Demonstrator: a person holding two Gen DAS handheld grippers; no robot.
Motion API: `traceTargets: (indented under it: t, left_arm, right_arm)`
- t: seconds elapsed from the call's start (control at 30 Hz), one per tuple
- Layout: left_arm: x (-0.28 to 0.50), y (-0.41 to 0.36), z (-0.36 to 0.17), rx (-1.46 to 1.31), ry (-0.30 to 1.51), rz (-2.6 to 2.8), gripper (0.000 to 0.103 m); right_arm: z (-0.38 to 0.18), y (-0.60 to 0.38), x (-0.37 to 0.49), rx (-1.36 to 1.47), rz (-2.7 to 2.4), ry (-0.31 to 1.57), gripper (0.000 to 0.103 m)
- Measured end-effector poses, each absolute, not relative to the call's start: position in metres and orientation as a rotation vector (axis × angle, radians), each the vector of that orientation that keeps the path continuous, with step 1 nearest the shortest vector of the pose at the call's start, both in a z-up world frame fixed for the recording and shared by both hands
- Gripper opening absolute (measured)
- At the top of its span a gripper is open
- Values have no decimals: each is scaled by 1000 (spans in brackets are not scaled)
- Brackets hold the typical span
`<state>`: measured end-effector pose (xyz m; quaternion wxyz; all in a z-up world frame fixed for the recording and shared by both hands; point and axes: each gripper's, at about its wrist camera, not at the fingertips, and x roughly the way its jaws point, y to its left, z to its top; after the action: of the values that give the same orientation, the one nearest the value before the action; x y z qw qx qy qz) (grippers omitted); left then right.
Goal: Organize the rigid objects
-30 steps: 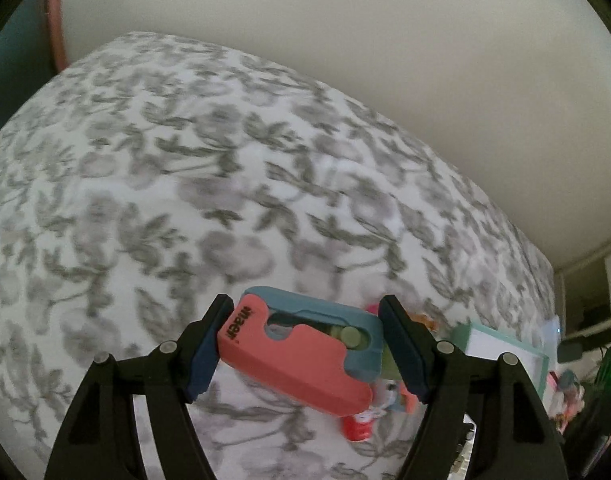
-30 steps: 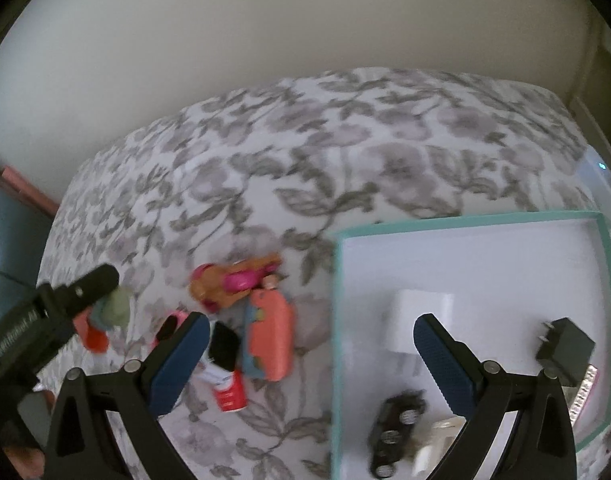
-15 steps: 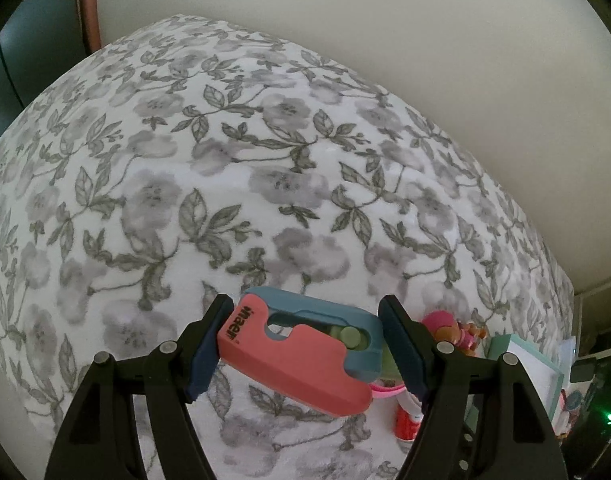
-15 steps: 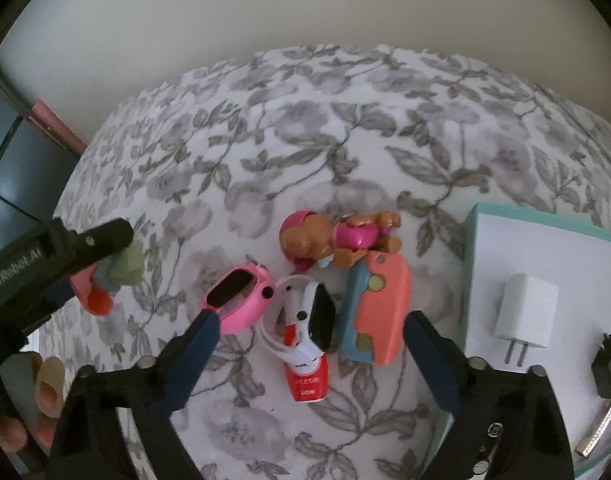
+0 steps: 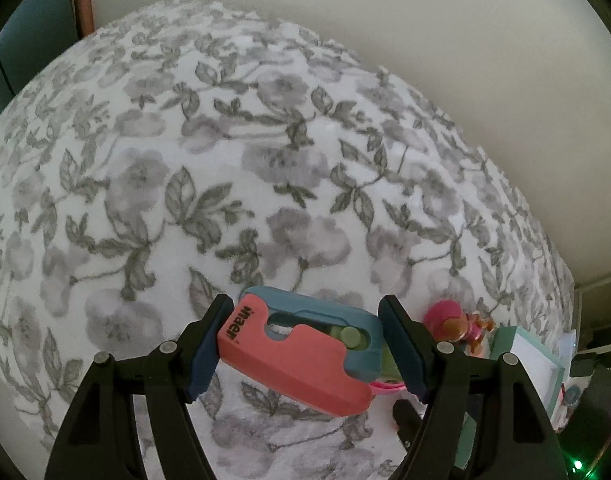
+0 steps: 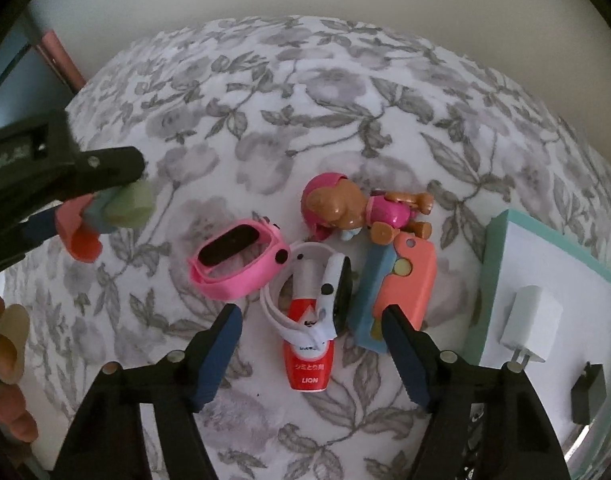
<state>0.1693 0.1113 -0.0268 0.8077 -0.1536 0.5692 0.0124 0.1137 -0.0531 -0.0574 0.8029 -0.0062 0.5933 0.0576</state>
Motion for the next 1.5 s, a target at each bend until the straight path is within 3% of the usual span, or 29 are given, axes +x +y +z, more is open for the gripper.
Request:
traceTargets:
  t: [0.07,0.2,0.27,1.1,1.13,1.17,1.2,1.5]
  left_arm:
    - [170,109,-34,-333,1238,22,76]
    - [170,106,-39,-327,1250,19,76]
    - [170,105,-38,-324,1248,17,76]
    - [164,84,28,-255,1085,-27,76]
    - [163,83,30,-252,1081,-31,76]
    - [162,80,33,-250,1073,-38,76]
    - [161,79,35,-247,1068,-41,76]
    - [154,58,39,-212,1067,-76,76]
  right_arm:
    - [-58,-48,111,-46,123,1264,64]
    - [-59,-40,109,-95,128,1259,57]
    - [-59,-37,110,-110,120,1257,46]
    - [8,-96,96,62,30,1167,43]
    - [12,-100,95,72,22,1160,41]
    - [16,-104,93,83,17,1154,23]
    - [18,-108,91,95,13,1149,20]
    - [19,-137,85,129,-32,1158,20]
